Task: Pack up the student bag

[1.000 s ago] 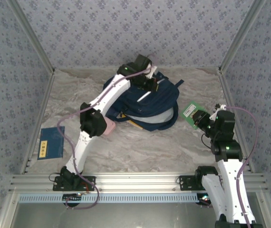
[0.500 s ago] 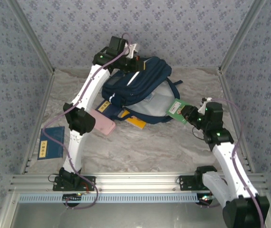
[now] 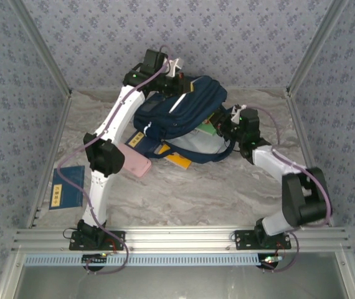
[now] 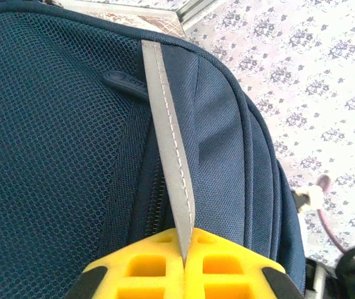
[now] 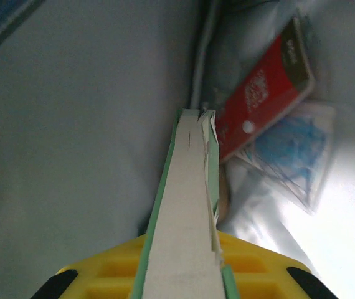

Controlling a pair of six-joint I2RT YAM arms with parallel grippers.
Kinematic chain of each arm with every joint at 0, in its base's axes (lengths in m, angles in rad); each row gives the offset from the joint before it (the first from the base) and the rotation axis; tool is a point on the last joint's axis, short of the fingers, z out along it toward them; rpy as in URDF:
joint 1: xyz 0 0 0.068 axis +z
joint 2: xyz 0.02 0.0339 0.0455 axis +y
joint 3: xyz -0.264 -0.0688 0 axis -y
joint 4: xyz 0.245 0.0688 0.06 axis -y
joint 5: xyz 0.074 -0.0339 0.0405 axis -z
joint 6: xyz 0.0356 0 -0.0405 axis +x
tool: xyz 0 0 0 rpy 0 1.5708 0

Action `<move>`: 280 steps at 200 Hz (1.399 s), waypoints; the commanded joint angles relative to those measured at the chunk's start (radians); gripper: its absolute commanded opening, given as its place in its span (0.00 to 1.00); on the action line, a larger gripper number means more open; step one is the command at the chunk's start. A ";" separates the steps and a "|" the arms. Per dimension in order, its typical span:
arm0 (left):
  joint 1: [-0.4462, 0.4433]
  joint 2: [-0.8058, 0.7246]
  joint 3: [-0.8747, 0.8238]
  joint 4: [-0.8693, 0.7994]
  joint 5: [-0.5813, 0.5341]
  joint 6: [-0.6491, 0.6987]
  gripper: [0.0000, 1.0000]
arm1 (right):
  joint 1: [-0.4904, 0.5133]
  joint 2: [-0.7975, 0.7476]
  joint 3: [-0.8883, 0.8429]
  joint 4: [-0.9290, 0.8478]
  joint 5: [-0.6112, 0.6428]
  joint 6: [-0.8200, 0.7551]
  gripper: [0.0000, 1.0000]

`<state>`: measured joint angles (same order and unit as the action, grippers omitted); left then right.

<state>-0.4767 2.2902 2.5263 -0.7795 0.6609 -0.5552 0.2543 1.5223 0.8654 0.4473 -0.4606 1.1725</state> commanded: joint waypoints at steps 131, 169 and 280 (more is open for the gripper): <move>0.041 -0.213 -0.084 0.259 0.132 -0.133 0.00 | 0.173 0.599 0.583 0.032 0.256 0.028 0.00; 0.041 -0.211 -0.100 0.270 0.141 -0.139 0.00 | 0.235 0.741 0.781 -0.074 0.318 -0.014 0.06; 0.082 -0.170 -0.111 0.265 0.125 -0.136 0.00 | 0.159 0.345 0.377 -0.087 0.262 -0.242 0.90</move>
<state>-0.4053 2.2005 2.3829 -0.6243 0.7475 -0.6937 0.4454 1.9842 1.3369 0.2947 -0.1436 0.9855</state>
